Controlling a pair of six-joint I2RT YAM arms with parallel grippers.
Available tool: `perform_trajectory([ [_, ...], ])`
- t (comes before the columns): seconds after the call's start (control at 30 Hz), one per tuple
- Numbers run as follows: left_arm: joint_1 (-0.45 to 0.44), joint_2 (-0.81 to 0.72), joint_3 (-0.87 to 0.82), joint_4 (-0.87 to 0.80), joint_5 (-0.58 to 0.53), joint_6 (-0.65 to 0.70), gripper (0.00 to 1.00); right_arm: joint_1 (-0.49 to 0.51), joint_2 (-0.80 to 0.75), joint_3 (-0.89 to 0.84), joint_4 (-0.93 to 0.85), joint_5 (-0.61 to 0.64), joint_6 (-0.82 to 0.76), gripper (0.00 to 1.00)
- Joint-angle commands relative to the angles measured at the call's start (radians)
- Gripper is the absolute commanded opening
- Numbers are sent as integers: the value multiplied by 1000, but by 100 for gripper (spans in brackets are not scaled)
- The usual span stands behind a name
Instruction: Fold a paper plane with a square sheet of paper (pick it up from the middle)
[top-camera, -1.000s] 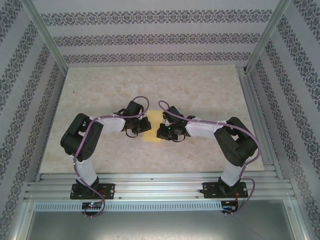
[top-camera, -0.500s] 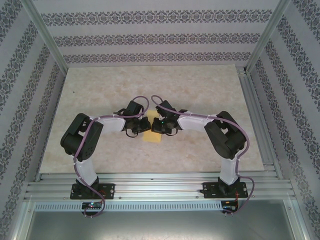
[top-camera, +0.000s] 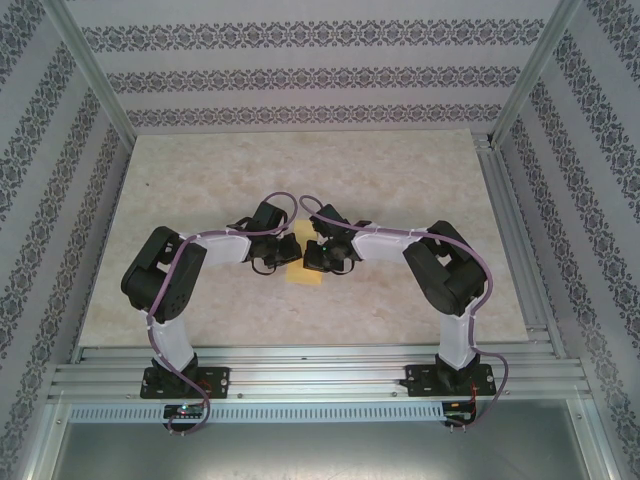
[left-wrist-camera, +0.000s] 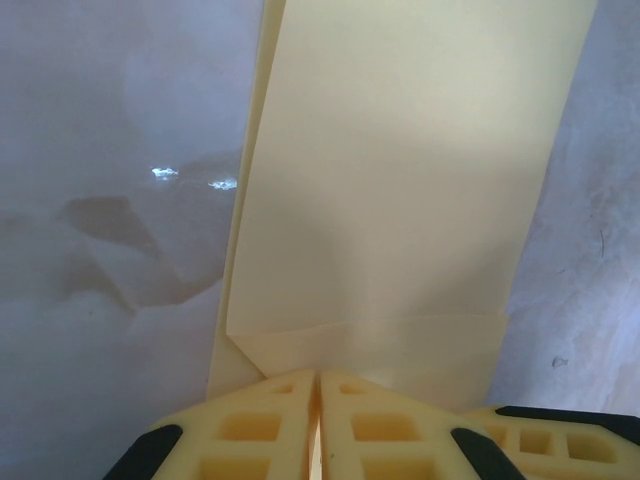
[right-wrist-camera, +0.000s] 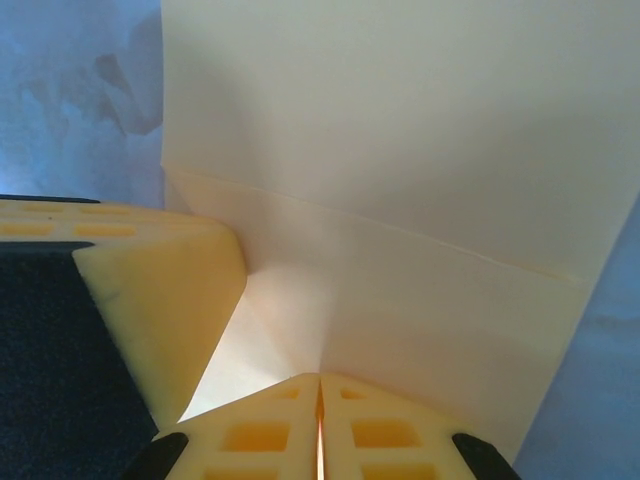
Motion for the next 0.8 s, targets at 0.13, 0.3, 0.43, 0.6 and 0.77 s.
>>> perform_trajectory([
  [0.13, 0, 40, -3, -84, -84, -20, 13, 24, -49, -70, -104, -41, -55, 9],
  [0.3, 1, 43, -3, -84, -87, -22, 13, 24, -76, -119, -116, -34, -57, 9],
  [0.43, 1, 43, -3, -86, -88, -23, 13, 26, -98, -163, -119, -33, -53, 9],
  [0.6, 0, 42, -2, -86, -85, -23, 13, 35, -128, -203, -139, -36, -66, 9],
  [0.77, 1, 37, 3, -83, -72, -22, 13, 26, -202, -211, -133, -35, -78, 9],
])
